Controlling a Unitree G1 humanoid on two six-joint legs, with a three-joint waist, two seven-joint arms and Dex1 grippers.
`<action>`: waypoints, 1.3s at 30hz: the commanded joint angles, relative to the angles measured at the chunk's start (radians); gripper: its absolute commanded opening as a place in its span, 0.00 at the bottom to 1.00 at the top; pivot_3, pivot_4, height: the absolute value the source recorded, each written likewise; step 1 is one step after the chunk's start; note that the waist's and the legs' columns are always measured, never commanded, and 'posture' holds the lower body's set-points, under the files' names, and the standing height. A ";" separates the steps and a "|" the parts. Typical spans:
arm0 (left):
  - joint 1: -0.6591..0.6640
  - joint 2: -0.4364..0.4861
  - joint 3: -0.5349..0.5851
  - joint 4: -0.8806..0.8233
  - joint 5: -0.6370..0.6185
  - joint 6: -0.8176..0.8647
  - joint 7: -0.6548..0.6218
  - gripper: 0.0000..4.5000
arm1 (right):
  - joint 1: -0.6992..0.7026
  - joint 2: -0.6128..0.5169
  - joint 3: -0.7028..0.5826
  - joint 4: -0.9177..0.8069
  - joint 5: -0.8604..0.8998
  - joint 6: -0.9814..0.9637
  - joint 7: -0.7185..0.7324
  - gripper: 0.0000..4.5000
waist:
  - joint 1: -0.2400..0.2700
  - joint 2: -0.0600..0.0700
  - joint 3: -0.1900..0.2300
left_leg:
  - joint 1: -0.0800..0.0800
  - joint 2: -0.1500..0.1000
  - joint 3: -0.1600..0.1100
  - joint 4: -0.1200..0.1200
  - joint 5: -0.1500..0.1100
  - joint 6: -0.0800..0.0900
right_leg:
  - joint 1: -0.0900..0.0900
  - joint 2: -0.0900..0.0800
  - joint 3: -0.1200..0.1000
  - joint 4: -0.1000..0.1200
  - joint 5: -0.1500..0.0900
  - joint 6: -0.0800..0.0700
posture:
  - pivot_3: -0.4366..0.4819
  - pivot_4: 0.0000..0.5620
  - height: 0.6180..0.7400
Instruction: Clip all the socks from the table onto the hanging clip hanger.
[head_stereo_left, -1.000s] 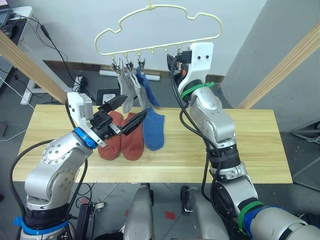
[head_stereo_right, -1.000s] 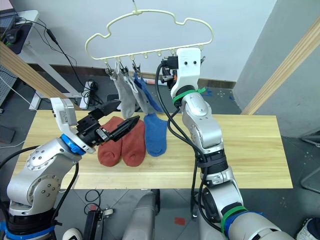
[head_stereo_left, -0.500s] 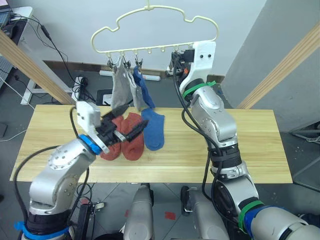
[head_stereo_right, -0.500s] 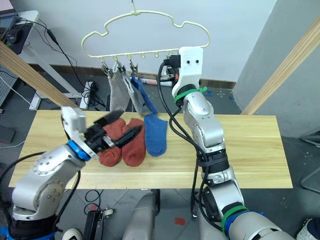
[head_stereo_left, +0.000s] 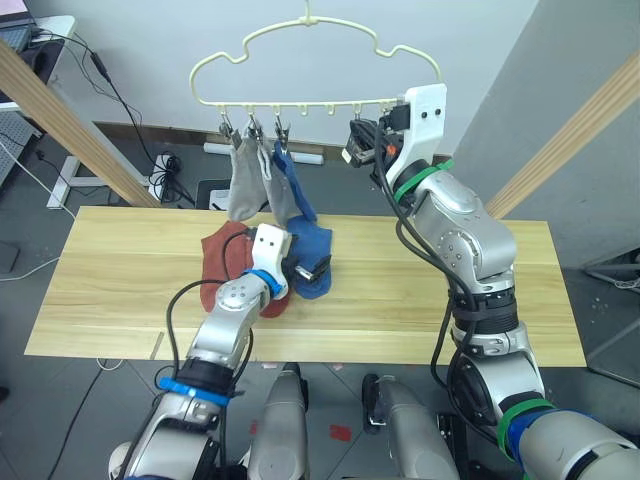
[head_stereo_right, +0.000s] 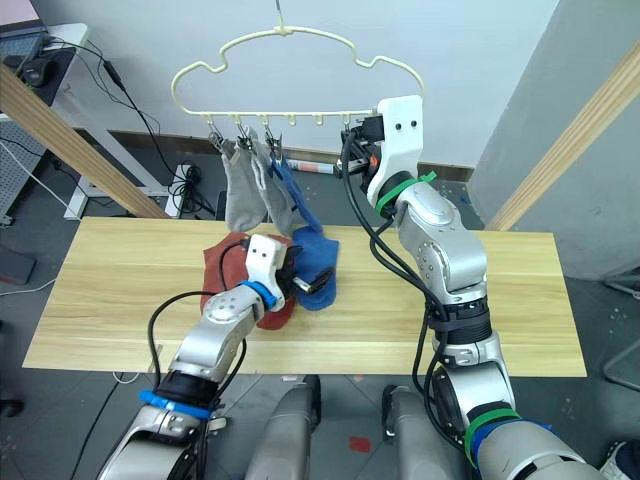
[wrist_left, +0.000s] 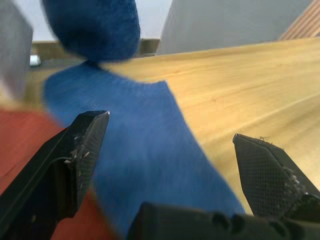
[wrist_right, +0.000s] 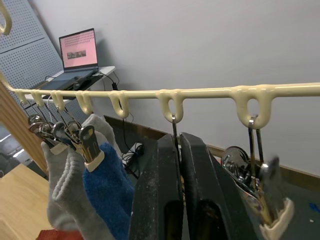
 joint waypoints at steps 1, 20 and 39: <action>-0.069 0.002 -0.039 0.141 0.108 -0.039 0.031 1.00 | 0.028 -0.014 -0.003 -0.009 0.001 0.042 -0.007 0.00 | -0.001 0.000 0.000 | 0.000 0.000 0.000 0.000 0.000 0.000 | 0.000 0.000 0.000 0.001 0.000 0.000 | 0.57 0.77 1.00; 0.053 -0.001 -0.102 0.098 0.187 0.009 -0.112 0.16 | 0.032 -0.063 -0.022 -0.014 0.008 0.090 -0.001 0.00 | -0.004 0.000 -0.001 | 0.004 -0.001 -0.001 0.001 0.000 0.000 | 0.003 0.000 0.000 0.004 -0.001 0.002 | 0.58 0.74 1.00; 0.280 -0.128 0.016 -0.566 0.009 -0.184 -0.051 0.01 | -0.053 -0.012 -0.352 -0.026 0.252 0.662 -0.199 0.00 | 0.010 0.003 -0.004 | 0.001 -0.001 -0.004 0.001 0.001 0.001 | 0.005 -0.003 -0.003 -0.001 -0.001 0.003 | 0.59 0.67 1.00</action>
